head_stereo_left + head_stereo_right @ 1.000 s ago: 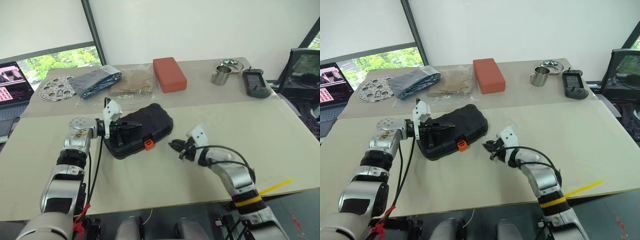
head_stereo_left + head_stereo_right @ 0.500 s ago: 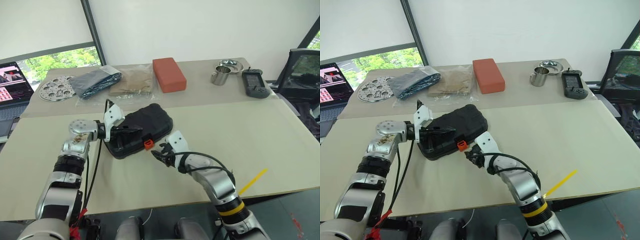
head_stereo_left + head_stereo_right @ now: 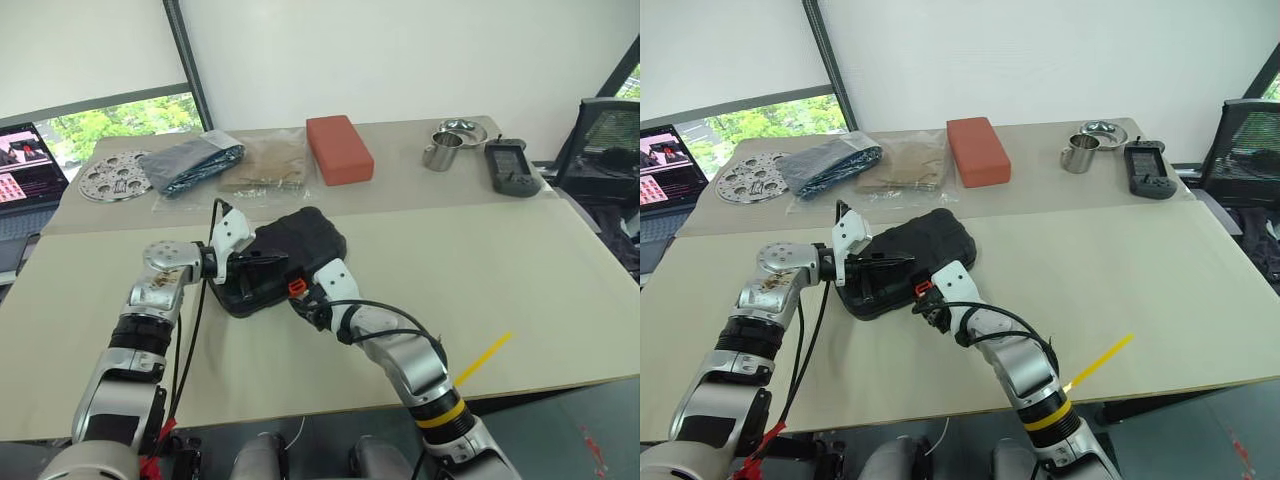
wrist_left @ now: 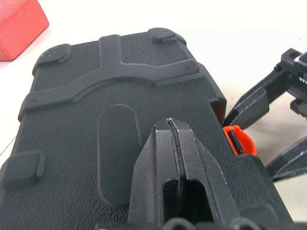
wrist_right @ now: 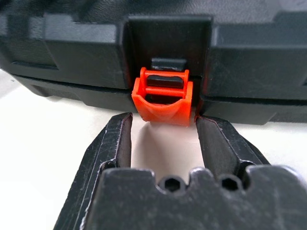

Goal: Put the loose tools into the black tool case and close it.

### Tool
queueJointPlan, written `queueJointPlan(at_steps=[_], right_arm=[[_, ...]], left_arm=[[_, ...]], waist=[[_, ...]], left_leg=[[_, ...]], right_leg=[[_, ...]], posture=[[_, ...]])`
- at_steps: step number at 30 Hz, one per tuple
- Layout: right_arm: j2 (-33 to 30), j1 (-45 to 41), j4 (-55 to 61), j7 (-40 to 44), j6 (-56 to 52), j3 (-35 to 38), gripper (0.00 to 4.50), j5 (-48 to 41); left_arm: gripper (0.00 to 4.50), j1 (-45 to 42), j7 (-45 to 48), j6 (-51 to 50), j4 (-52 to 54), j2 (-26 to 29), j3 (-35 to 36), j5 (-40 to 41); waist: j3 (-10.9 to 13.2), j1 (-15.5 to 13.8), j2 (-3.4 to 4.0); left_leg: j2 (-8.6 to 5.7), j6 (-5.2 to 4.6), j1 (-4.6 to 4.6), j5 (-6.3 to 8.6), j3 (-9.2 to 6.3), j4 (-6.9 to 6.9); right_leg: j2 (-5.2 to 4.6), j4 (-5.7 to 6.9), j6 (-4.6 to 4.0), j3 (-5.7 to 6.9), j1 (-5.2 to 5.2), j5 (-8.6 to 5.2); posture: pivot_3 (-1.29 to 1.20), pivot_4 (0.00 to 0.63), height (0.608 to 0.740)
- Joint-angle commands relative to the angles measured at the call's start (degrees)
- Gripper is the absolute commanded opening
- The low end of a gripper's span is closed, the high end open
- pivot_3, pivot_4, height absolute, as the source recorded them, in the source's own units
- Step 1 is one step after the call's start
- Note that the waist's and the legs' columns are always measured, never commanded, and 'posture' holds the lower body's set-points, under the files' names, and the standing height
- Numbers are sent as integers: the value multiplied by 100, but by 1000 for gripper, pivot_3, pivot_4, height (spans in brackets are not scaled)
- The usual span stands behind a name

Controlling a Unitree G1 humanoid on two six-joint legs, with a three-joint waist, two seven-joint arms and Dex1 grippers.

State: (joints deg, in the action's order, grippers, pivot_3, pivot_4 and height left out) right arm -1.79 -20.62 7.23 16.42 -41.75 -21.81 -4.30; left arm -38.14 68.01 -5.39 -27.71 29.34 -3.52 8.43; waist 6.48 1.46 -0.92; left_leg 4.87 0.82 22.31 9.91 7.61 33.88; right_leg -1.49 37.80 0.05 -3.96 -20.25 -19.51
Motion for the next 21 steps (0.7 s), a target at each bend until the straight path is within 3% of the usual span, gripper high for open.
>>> queueJointPlan(at_steps=[1, 6, 9, 14, 21], right_arm=[[197, -194, 70, -148, 28, 143, 2455, 19], [275, -198, 75, -243, 35, 189, 2455, 96], [287, -208, 85, -292, 82, 224, 1815, 107], [211, -197, 234, -195, 43, 125, 153, 124], [5, -132, 477, -94, -136, 23, 66, 159]], left_arm=[[0, 126, -34, -128, 101, -17, -101, 8], [0, 156, -75, -174, 159, -23, -126, 20], [0, 162, -68, -189, 175, -26, -153, 32], [0, 145, -79, -172, 137, -37, -181, 26], [0, 127, -126, -135, 34, -79, -218, 0]], waist=[[0, 6, 0], [0, 20, 0], [1, 33, 0], [1, 27, 0], [1, 2, 0]], left_leg=[[0, 0, 0, 0, 0, 0], [0, 0, 1, 0, -3, -1], [0, 0, 2, 0, -9, -2], [-3, 0, 8, 0, -31, -2], [-5, 0, 12, 0, -42, -2]], right_leg=[[0, 0, 0, 0, -1, 0], [0, -1, 0, 0, -2, 0], [0, -1, 0, 1, -2, 0], [-2, -6, 0, 2, -2, 0], [-2, -12, 0, 4, 0, 0]], posture=[[0, 150, 740], [0, 150, 740], [0, 150, 740], [0, 150, 740], [0, 150, 740]])
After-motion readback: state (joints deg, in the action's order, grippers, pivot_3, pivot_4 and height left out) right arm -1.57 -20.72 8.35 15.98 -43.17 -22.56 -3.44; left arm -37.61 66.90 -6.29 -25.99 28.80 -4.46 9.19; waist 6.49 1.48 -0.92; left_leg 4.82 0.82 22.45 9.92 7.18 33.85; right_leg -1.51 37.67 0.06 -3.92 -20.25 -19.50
